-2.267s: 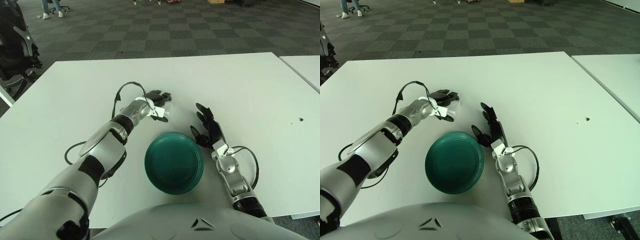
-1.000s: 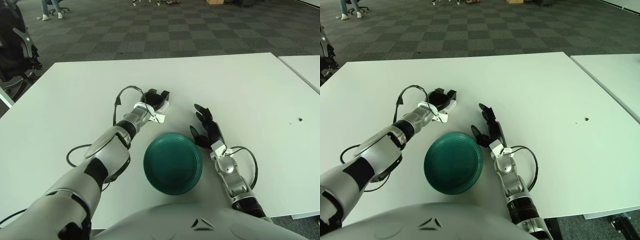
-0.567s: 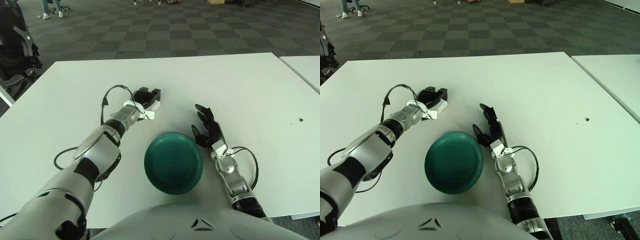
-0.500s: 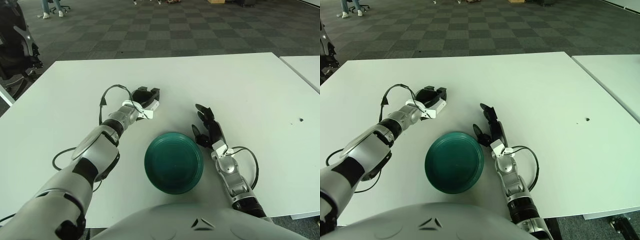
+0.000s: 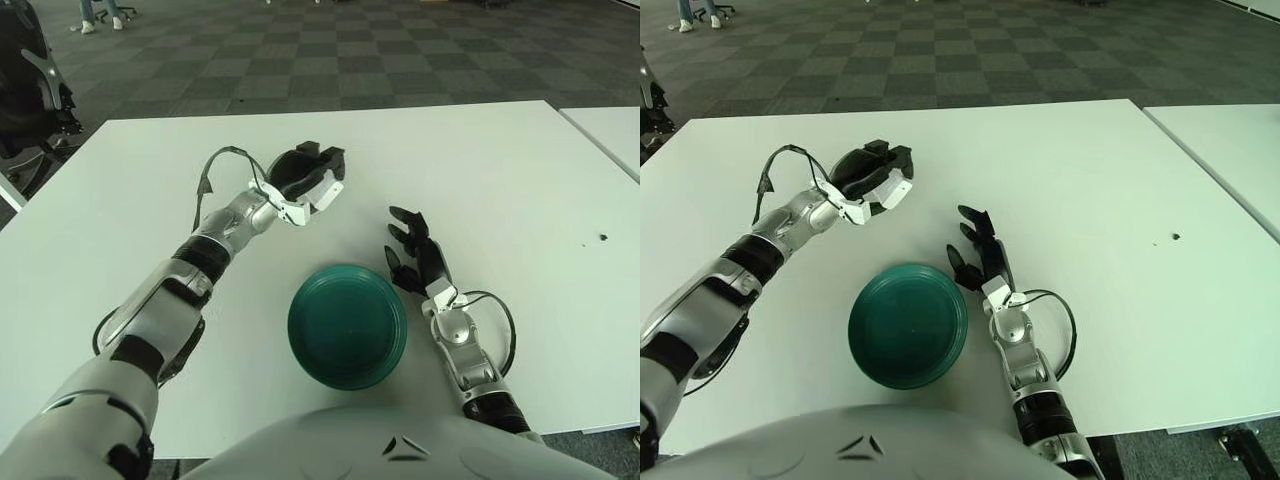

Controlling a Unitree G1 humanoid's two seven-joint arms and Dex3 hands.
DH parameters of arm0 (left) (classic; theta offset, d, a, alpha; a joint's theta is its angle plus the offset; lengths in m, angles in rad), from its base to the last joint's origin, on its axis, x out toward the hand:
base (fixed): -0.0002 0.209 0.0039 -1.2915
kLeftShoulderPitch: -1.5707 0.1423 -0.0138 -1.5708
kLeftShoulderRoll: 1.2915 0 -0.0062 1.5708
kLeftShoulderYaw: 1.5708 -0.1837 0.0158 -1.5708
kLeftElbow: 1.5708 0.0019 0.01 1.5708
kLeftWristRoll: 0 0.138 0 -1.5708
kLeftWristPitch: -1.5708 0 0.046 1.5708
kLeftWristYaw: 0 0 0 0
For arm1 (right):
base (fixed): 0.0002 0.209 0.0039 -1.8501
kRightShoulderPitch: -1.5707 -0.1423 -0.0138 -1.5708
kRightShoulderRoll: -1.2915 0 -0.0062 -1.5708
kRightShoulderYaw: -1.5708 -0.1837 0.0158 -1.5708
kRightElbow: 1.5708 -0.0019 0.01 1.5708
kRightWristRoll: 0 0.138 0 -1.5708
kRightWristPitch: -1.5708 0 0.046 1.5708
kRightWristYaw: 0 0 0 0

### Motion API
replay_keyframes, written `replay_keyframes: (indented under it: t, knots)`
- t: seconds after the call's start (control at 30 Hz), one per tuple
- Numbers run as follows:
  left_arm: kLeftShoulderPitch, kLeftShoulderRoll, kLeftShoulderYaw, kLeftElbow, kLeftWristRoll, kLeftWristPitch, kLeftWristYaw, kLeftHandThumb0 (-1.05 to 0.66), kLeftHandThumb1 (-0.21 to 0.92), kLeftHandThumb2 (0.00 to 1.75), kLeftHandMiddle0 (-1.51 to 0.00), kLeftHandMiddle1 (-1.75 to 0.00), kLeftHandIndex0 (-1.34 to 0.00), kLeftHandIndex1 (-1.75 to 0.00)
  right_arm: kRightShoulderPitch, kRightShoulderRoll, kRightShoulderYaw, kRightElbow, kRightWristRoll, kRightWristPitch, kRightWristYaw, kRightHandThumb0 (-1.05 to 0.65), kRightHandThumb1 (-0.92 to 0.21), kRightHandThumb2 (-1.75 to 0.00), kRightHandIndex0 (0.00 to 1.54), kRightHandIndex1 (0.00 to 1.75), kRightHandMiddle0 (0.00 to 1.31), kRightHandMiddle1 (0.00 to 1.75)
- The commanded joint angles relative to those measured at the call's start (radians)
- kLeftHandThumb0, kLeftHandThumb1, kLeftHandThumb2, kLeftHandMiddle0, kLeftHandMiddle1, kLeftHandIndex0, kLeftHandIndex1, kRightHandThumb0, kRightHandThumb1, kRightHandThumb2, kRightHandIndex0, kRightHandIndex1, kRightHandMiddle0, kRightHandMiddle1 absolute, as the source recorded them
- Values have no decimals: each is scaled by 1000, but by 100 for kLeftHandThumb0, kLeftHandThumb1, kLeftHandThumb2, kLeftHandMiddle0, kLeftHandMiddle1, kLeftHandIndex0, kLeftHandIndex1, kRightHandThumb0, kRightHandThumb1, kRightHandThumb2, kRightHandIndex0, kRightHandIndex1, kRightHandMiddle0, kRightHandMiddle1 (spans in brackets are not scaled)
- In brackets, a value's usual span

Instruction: Put the charger into the plate.

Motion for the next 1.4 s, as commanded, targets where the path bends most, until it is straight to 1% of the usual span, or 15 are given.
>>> replay_keyframes:
  t: [0.0, 0.03, 0.1, 0.2, 0.37, 0.53, 0.63, 0.7, 0.77, 0.83, 0.87, 0.97, 1.03, 1.13, 1.37]
  knots:
    - [187, 134, 74, -435, -107, -18, -186, 0, 11, 154, -78, -168, -55, -175, 120, 32, -5, 277, 53, 96, 34, -79, -92, -66, 56, 14, 0, 78]
    - [217, 148, 67, -498, -115, -12, -224, 0, 10, 155, -79, -167, -55, -175, 116, 32, -8, 285, 54, 92, 32, -78, -92, -66, 55, 14, 0, 80]
    - [257, 166, 59, -574, -114, -13, -263, 0, 9, 155, -79, -167, -56, -175, 113, 32, -13, 293, 53, 88, 29, -76, -92, -66, 54, 14, 0, 81]
    - [302, 185, 66, -652, -117, -15, -296, 0, 9, 156, -80, -167, -56, -175, 112, 34, -16, 296, 53, 85, 26, -75, -92, -67, 50, 12, 0, 84]
    - [381, 229, 90, -797, -169, 0, -383, 0, 8, 157, -80, -168, -57, -175, 109, 41, -25, 293, 57, 94, 29, -73, -92, -68, 48, 11, 0, 87]
    - [422, 255, 98, -867, -242, 5, -466, 0, 8, 157, -80, -169, -56, -175, 103, 43, -25, 287, 57, 126, 32, -73, -92, -67, 49, 13, 0, 88]
    - [462, 268, 90, -909, -280, 4, -509, 0, 8, 157, -80, -169, -56, -175, 95, 42, -25, 288, 45, 146, 27, -73, -92, -66, 50, 14, 0, 88]
    - [489, 270, 82, -930, -290, 2, -529, 0, 9, 157, -80, -168, -56, -175, 91, 44, -26, 290, 44, 153, 25, -72, -92, -64, 52, 16, 0, 89]
    - [501, 272, 80, -943, -292, 4, -551, 0, 9, 156, -80, -167, -56, -175, 88, 47, -31, 291, 48, 155, 25, -70, -92, -63, 49, 28, 0, 91]
    - [501, 277, 79, -952, -287, 6, -578, 0, 9, 155, -81, -165, -56, -175, 87, 51, -36, 292, 53, 154, 23, -69, -92, -62, 43, 43, 0, 92]
    - [500, 280, 79, -954, -283, 6, -590, 0, 9, 155, -81, -164, -56, -175, 87, 52, -38, 293, 55, 153, 22, -68, -92, -63, 41, 46, 0, 92]
    - [491, 284, 67, -937, -245, -26, -614, 0, 9, 154, -81, -163, -56, -175, 88, 59, -46, 295, 58, 150, 15, -67, -92, -64, 36, 49, 0, 93]
    - [488, 285, 63, -929, -226, -52, -622, 0, 10, 153, -82, -162, -56, -175, 89, 64, -50, 295, 59, 149, 11, -67, -92, -64, 34, 49, 0, 92]
    - [488, 279, 62, -921, -208, -79, -627, 0, 10, 152, -82, -160, -56, -175, 90, 68, -57, 295, 62, 150, 11, -65, -92, -66, 32, 42, 0, 90]
    - [534, 264, 42, -934, -173, -117, -634, 0, 10, 150, -84, -156, -56, -175, 100, 79, -68, 273, 62, 156, 9, -65, -92, -70, 30, 27, 0, 85]
